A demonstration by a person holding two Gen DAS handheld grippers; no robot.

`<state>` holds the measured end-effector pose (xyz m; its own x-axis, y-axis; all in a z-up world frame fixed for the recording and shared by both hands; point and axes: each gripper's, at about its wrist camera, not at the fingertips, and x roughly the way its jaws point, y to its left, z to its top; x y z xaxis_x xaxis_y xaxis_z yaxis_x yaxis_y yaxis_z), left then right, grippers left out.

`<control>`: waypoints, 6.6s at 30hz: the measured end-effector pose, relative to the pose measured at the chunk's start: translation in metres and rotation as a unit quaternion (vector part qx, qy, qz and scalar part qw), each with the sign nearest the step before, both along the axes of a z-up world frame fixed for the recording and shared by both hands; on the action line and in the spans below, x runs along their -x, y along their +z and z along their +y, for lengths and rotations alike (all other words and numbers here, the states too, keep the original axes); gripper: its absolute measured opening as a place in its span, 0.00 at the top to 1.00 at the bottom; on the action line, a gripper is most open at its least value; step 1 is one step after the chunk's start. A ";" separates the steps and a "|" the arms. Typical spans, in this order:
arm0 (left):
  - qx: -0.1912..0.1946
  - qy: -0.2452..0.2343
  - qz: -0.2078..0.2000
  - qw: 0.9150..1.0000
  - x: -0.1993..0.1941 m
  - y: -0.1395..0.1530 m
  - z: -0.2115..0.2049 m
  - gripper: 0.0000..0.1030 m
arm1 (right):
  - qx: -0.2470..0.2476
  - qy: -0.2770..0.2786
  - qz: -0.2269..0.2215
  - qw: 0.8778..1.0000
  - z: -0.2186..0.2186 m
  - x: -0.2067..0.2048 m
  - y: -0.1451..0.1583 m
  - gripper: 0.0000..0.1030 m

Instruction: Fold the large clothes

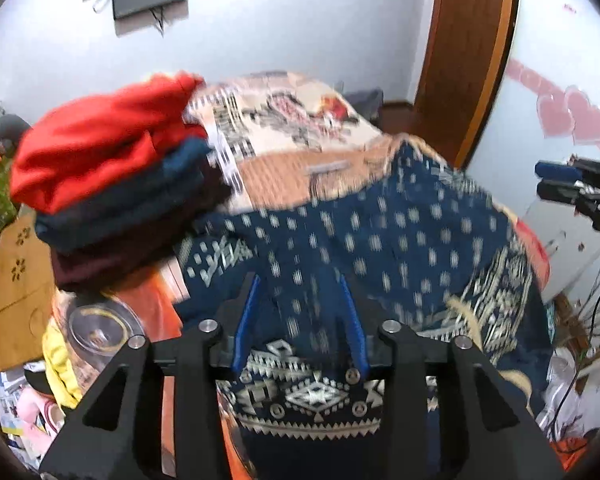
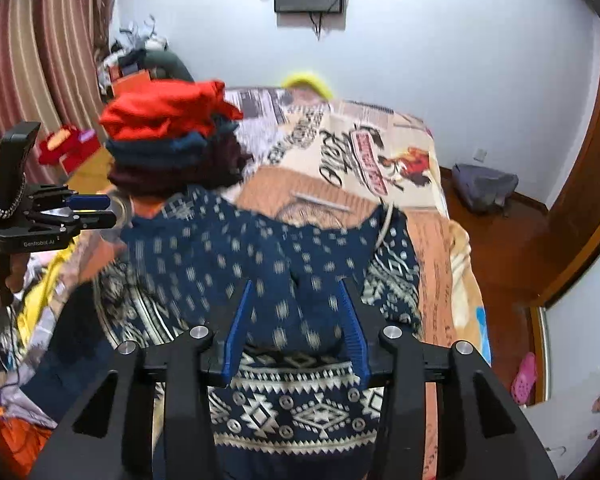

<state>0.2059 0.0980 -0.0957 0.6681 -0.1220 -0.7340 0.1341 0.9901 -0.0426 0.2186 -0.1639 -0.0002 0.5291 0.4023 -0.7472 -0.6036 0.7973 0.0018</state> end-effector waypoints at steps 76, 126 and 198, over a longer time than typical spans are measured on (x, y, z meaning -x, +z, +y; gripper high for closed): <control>0.292 0.150 0.155 0.932 -0.103 -0.164 0.113 0.71 | -0.114 -0.164 0.222 0.954 -0.067 -0.136 -0.131 0.52; 0.090 0.117 0.067 0.987 -0.079 -0.036 0.057 0.52 | -0.056 -0.157 0.085 0.982 -0.096 -0.073 -0.038 0.51; 0.086 0.111 0.112 0.984 -0.046 -0.096 0.045 0.39 | -0.013 -0.164 0.053 0.985 -0.081 -0.037 -0.071 0.55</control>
<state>0.2514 0.1429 -0.1922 0.5152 -0.1262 -0.8477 -0.1162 0.9697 -0.2150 0.2558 -0.2448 -0.0714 0.5531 0.2420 -0.7972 -0.3084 0.9484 0.0738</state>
